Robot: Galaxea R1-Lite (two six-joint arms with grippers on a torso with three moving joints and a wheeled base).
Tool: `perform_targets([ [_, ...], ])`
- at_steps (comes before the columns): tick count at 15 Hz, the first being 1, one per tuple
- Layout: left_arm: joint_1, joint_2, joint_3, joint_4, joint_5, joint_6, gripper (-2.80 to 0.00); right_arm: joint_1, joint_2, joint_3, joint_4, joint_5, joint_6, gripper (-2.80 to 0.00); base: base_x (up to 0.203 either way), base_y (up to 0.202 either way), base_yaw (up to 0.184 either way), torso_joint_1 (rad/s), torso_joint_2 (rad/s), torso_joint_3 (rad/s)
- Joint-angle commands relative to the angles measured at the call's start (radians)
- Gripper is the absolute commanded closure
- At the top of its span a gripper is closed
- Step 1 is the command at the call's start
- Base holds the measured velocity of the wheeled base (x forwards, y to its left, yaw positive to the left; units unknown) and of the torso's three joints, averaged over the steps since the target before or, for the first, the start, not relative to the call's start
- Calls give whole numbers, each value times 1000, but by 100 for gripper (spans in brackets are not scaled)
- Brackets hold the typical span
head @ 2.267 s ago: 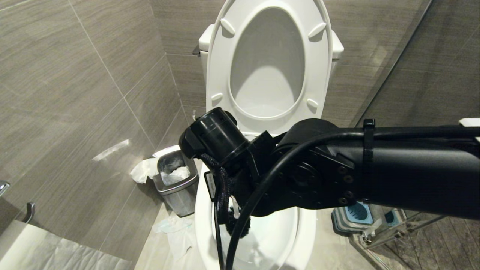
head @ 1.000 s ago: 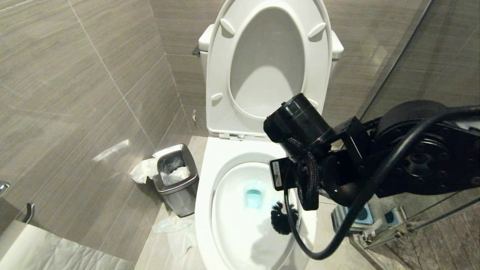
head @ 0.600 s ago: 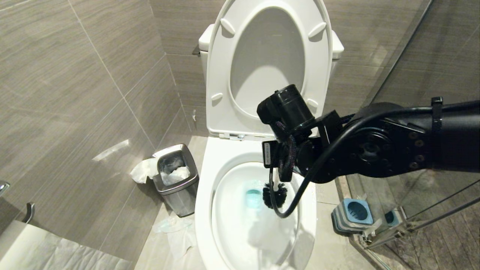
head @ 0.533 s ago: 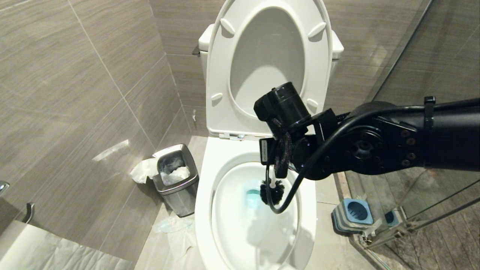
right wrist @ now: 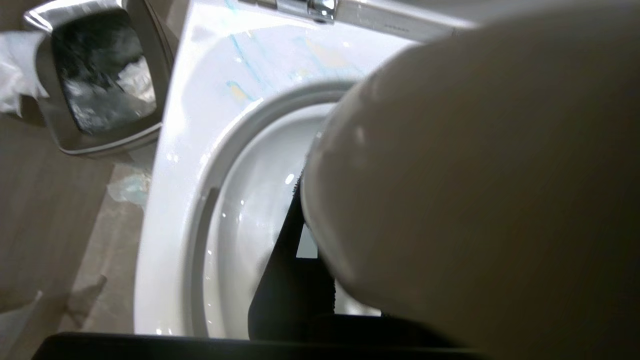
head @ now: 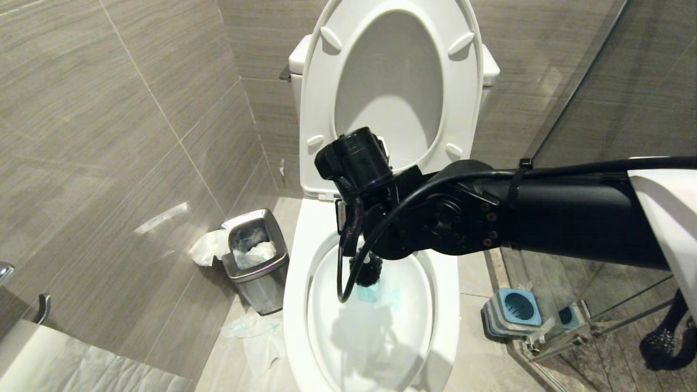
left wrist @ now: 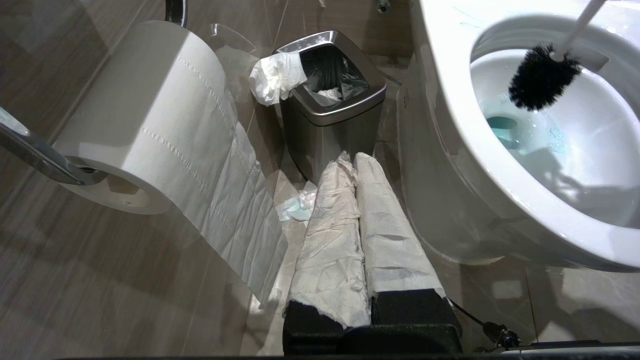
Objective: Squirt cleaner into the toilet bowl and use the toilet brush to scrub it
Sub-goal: Scrub the toilet bowl
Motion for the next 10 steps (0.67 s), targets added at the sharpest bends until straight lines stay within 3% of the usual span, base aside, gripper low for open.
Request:
perform_targets([
  [1, 0, 1, 0, 0, 0, 0, 0, 5, 12, -2, 14, -6, 3, 0, 0, 0, 0, 0, 0, 0],
  [10, 0, 1, 0, 0, 0, 0, 0, -15, 89, 5, 10, -3, 36, 0, 0, 0, 0, 0, 0, 0],
])
